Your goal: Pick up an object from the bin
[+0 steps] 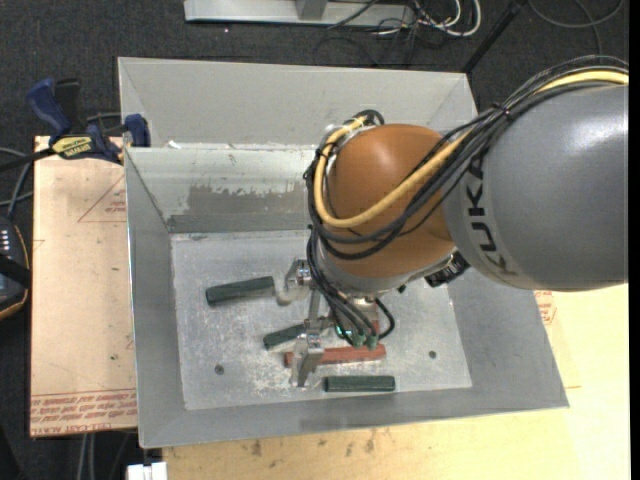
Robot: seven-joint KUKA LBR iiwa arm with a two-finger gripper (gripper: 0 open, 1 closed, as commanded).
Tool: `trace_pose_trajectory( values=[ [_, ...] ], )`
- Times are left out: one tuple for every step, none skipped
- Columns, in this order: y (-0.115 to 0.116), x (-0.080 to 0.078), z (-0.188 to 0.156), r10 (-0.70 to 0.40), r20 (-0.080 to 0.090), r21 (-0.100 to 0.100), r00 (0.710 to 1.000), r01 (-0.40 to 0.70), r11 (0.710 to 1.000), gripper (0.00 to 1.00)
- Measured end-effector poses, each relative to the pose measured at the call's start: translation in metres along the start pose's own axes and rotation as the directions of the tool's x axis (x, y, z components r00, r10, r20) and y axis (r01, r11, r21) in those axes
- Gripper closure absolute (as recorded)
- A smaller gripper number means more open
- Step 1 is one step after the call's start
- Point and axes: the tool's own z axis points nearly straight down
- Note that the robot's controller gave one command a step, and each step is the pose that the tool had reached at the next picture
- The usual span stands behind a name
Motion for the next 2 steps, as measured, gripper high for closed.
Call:
trace_pose_trajectory(
  values=[
    [-0.001, -0.002, -0.003, 0.003, 0.007, -0.001, 1.0, -0.003, 1.0, 0.0],
    [-0.015, -0.038, 0.043, -0.007, 0.017, -0.004, 1.0, 0.007, 1.0, 0.0]
  ],
)
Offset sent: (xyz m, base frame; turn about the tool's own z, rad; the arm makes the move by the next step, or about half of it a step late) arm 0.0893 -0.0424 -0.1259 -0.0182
